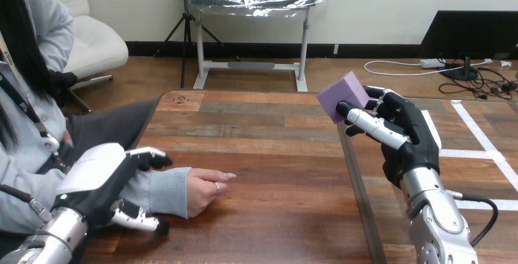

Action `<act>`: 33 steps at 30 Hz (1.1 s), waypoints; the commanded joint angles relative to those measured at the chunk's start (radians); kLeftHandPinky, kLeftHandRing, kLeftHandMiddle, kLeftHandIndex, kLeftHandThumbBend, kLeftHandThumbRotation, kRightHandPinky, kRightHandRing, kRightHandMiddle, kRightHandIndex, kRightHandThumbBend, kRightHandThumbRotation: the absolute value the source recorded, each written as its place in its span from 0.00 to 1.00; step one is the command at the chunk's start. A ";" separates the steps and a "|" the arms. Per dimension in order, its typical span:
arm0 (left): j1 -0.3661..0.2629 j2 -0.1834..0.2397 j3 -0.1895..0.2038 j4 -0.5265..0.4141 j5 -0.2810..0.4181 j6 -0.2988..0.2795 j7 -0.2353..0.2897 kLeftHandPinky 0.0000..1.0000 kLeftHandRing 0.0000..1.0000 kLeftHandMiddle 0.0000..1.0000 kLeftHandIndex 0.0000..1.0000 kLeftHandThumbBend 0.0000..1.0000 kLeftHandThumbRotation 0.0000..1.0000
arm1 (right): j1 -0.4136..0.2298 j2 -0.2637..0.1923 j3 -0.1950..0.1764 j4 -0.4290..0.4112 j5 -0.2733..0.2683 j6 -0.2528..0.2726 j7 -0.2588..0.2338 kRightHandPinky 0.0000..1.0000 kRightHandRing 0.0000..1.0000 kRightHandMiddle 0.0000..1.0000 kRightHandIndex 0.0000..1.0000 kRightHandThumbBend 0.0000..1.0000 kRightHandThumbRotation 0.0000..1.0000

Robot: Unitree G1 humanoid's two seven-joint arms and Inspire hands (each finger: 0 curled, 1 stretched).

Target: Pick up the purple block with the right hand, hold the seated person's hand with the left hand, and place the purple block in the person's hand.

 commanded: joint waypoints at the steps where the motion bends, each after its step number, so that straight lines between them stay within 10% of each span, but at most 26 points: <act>1: -0.089 0.033 -0.028 0.043 0.013 -0.012 0.020 0.70 0.72 0.71 0.71 1.00 0.16 | -0.018 0.011 -0.001 -0.085 0.020 0.011 0.009 0.34 0.41 0.49 0.49 0.67 0.00; 33: -0.217 0.038 -0.163 0.291 0.077 -0.043 0.102 0.50 0.55 0.59 0.60 1.00 0.06 | 0.050 0.026 0.006 -0.278 0.050 0.126 0.018 0.33 0.39 0.48 0.48 0.63 0.00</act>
